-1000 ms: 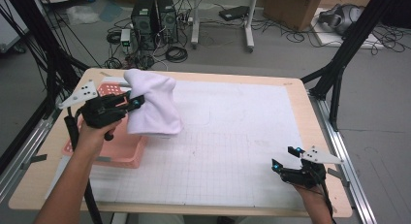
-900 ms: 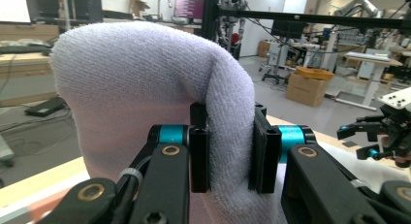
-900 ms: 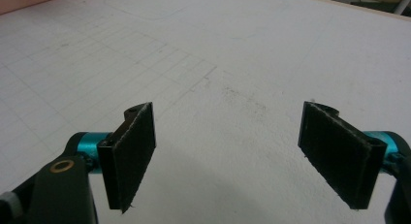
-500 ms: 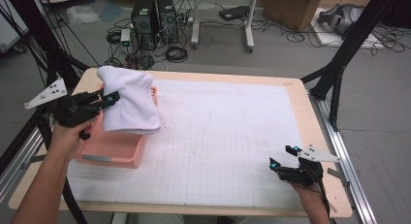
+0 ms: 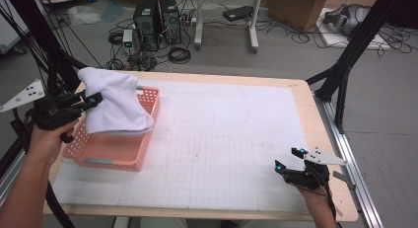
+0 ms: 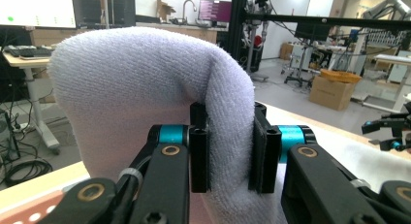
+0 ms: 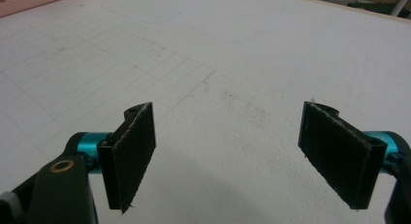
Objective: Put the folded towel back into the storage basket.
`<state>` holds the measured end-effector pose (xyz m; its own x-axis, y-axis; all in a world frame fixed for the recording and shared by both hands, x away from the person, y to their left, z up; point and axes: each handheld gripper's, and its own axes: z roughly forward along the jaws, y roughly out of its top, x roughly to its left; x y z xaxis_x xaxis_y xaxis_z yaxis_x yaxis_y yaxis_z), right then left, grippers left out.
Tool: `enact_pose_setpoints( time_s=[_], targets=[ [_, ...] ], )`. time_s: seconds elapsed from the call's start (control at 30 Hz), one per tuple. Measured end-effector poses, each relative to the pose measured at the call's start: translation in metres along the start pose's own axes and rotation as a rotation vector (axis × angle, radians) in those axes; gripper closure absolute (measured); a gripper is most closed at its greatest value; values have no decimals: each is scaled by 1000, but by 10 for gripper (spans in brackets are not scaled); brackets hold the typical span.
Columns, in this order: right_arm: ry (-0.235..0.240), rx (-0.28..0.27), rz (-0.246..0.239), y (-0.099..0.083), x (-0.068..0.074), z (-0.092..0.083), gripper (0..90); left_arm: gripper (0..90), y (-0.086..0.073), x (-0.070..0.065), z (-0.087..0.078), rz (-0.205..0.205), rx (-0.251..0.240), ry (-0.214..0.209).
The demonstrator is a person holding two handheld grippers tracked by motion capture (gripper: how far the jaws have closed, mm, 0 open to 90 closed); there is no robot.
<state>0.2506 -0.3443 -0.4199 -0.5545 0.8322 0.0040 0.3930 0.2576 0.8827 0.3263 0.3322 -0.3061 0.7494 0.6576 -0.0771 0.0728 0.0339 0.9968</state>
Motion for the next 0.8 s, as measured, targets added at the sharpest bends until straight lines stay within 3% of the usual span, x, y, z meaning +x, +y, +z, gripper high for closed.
enact_pose_setpoints(
  time_s=[0.27,0.4,0.8],
  targets=[
    [3,7,2,0,1,2,200,738,-5,9,-13,-8,10,18],
    [3,5,-1,0,1,3,200,737,-12,13,-18,-14,38,20],
    [6,9,-8,0,2,5,200,737,-34,15,-14,-37,71,-6]
  ],
)
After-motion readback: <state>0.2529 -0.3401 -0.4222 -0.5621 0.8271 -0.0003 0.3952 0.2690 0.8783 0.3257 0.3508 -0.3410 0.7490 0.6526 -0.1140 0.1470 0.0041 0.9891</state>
